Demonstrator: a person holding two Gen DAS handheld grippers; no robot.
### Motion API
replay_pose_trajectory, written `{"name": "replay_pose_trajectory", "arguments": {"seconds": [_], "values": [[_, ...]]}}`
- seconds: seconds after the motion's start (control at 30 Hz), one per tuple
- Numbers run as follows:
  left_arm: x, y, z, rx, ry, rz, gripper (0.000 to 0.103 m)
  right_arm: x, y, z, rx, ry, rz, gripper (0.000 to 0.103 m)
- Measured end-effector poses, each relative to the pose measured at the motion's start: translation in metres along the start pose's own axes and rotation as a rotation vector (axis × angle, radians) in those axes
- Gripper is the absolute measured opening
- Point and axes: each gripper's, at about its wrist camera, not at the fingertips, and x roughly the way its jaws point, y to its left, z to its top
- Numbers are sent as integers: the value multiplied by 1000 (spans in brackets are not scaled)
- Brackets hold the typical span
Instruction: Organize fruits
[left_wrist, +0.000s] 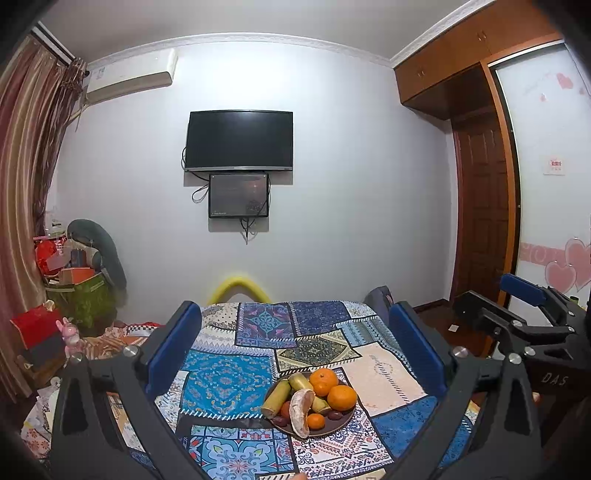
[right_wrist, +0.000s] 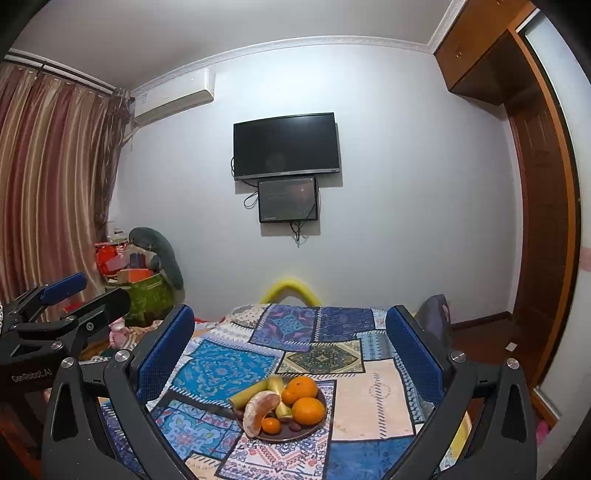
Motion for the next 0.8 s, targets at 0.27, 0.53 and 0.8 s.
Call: {"name": "replay_pose_trajectory", "arguments": {"seconds": [0.27, 0.53, 0.8], "values": [[2, 3, 2, -3, 5, -6, 103, 0, 0, 1, -3, -8, -7, 103], [1, 1, -1, -1, 6, -7, 103, 0, -1, 1, 4, -12, -12, 103], [3, 1, -2, -10, 12, -10, 103, 0, -1, 1, 2, -13, -15, 103]]}}
